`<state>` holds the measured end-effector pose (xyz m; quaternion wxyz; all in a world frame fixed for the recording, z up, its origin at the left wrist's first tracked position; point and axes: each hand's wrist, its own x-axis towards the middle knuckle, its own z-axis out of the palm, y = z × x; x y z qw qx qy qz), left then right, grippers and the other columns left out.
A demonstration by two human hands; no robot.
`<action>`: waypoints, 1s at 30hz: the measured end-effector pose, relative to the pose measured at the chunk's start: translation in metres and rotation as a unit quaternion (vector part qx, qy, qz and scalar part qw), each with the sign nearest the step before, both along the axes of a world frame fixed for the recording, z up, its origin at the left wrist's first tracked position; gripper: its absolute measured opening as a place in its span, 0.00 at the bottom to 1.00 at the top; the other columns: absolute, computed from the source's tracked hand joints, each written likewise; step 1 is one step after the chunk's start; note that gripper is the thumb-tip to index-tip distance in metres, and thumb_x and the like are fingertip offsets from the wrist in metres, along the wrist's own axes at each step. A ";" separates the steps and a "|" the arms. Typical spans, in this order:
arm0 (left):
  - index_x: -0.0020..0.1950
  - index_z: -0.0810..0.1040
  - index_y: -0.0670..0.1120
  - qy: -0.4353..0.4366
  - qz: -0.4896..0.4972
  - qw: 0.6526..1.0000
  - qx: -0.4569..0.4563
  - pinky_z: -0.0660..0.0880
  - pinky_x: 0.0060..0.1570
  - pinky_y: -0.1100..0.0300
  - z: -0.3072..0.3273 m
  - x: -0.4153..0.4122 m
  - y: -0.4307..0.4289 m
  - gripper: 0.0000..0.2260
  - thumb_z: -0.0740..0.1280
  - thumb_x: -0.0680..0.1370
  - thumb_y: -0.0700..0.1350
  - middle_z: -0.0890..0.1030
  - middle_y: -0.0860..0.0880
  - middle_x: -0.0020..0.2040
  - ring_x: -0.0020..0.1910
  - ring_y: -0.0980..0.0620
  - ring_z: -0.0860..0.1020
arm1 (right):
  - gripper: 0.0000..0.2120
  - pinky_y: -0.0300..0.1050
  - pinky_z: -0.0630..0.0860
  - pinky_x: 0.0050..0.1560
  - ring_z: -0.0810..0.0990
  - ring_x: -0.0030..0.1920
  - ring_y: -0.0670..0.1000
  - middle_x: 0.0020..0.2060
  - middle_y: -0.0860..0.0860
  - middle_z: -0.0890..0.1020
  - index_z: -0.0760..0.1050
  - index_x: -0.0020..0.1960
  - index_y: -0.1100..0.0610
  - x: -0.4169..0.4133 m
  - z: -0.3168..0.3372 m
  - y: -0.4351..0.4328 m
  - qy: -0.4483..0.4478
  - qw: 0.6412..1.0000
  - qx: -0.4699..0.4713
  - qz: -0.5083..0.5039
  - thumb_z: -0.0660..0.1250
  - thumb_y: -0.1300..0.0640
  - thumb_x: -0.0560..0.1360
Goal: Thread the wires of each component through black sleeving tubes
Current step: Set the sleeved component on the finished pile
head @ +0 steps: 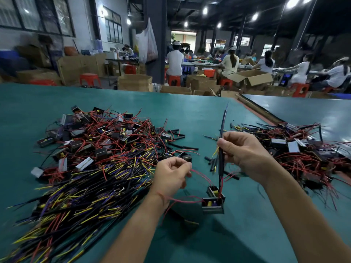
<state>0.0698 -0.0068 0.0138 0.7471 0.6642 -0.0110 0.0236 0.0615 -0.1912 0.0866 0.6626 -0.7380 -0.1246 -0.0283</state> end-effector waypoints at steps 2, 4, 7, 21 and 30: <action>0.34 0.76 0.42 -0.011 0.005 0.999 0.038 0.63 0.19 0.70 -0.006 0.000 -0.008 0.10 0.68 0.75 0.33 0.77 0.50 0.23 0.16 0.58 0.67 | 0.07 0.35 0.76 0.32 0.73 0.30 0.46 0.31 0.50 0.76 0.77 0.38 0.58 -0.002 0.011 -0.007 -0.006 0.999 -0.021 -0.039 0.69 0.58 0.74; 0.35 0.76 0.45 -0.028 0.000 0.995 0.093 0.65 0.21 0.69 -0.012 -0.001 -0.013 0.10 0.69 0.74 0.34 0.77 0.50 0.25 0.18 0.60 0.69 | 0.10 0.36 0.76 0.31 0.72 0.30 0.46 0.29 0.49 0.76 0.78 0.37 0.57 -0.001 0.023 -0.018 -0.014 0.993 -0.057 -0.100 0.67 0.60 0.77; 0.37 0.77 0.46 -0.034 -0.026 0.989 0.141 0.69 0.25 0.65 -0.021 -0.003 -0.015 0.07 0.70 0.73 0.38 0.78 0.49 0.27 0.20 0.59 0.70 | 0.10 0.44 0.74 0.33 0.71 0.28 0.49 0.28 0.50 0.73 0.77 0.38 0.57 0.012 0.044 -0.041 -0.044 0.968 -0.132 -0.209 0.67 0.59 0.78; 0.41 0.76 0.51 -0.080 -0.010 0.953 0.292 0.71 0.29 0.62 -0.033 -0.004 -0.015 0.02 0.68 0.71 0.47 0.78 0.57 0.27 0.25 0.59 0.72 | 0.16 0.60 0.64 0.64 0.68 0.63 0.64 0.61 0.63 0.71 0.71 0.61 0.59 0.109 -0.033 -0.032 0.029 0.745 -0.582 -0.325 0.61 0.57 0.74; 0.37 0.74 0.51 -0.089 -0.014 0.937 0.338 0.74 0.36 0.62 -0.034 -0.007 -0.020 0.05 0.67 0.70 0.49 0.77 0.55 0.29 0.33 0.54 0.78 | 0.22 0.43 0.68 0.51 0.72 0.55 0.54 0.51 0.52 0.73 0.77 0.57 0.54 0.072 -0.021 0.102 -0.164 0.884 -0.429 -0.089 0.63 0.70 0.67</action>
